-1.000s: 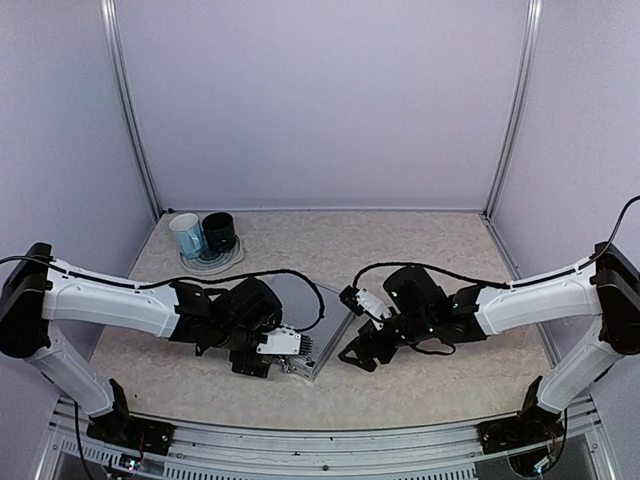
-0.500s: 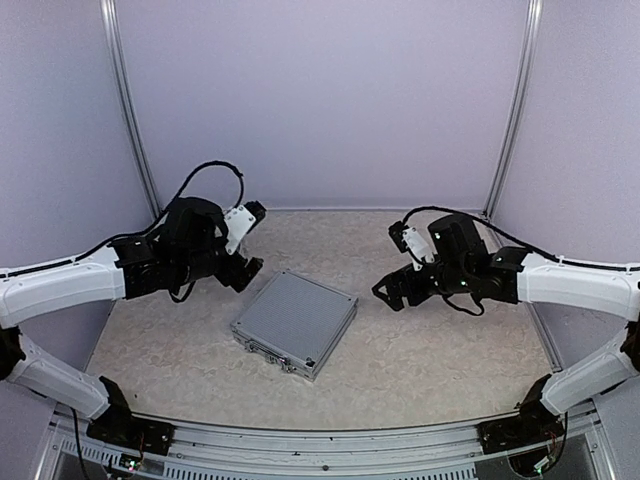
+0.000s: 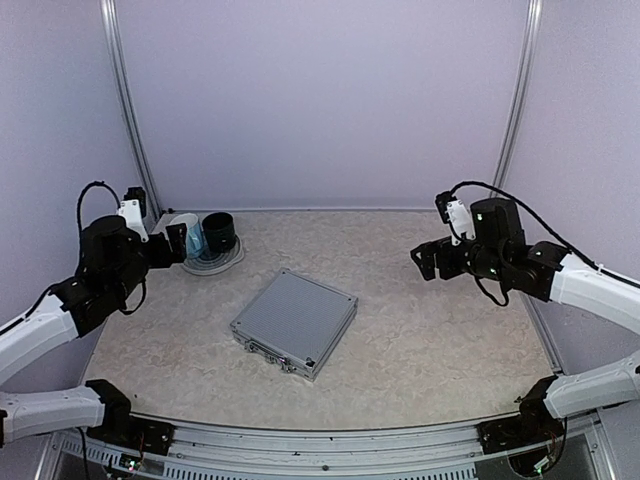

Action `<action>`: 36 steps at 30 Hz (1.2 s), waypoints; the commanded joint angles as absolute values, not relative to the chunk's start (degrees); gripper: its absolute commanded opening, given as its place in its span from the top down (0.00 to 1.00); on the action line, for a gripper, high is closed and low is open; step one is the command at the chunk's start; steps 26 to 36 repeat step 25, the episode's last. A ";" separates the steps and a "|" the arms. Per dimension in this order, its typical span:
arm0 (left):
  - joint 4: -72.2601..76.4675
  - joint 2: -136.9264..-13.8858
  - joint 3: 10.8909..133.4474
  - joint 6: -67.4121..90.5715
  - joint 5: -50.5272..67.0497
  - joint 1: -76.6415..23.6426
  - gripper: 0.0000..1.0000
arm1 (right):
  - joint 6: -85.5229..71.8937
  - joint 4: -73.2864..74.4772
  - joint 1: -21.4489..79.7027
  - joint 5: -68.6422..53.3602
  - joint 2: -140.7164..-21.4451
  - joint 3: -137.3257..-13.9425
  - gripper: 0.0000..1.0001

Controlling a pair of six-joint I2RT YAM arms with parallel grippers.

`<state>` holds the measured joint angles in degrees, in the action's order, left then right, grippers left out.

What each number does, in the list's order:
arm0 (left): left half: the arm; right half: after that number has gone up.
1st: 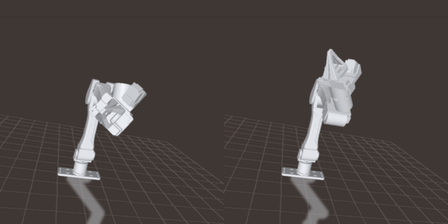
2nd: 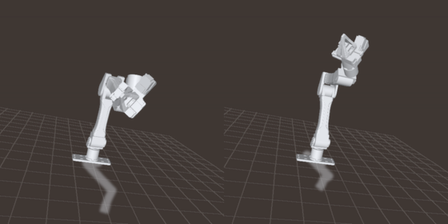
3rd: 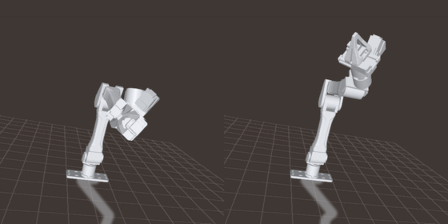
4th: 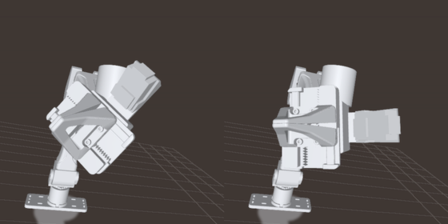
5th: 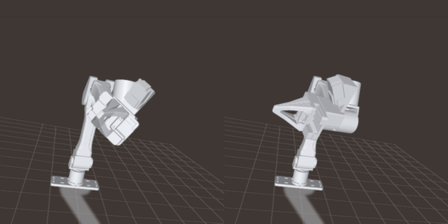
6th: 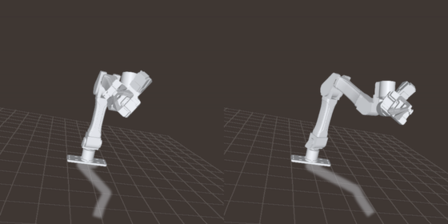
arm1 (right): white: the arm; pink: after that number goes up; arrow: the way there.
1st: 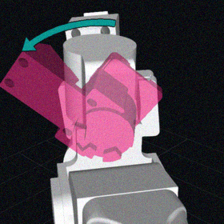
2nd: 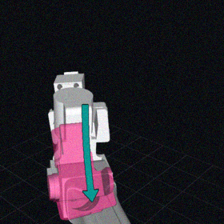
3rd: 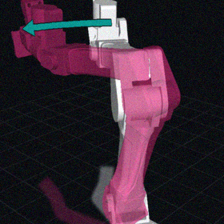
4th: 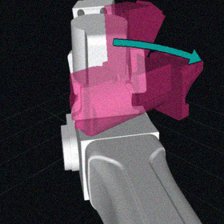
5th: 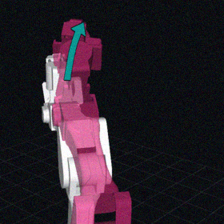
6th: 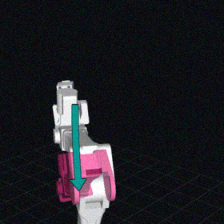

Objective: Pack up texas hold em set
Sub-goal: Reset both arms

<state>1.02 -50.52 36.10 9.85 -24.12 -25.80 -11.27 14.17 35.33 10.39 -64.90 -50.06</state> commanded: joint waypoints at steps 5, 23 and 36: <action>7.64 -45.52 29.71 9.65 -31.15 -33.97 0.01 | -10.76 7.14 35.02 11.33 -62.94 -42.96 0.01; 7.65 -44.58 28.28 10.37 -29.09 -34.01 0.01 | -10.23 5.09 35.02 11.69 -60.41 -39.99 0.01; 7.60 -44.88 28.39 10.38 -29.14 -34.01 0.01 | -10.29 4.86 35.07 11.25 -60.47 -39.84 0.01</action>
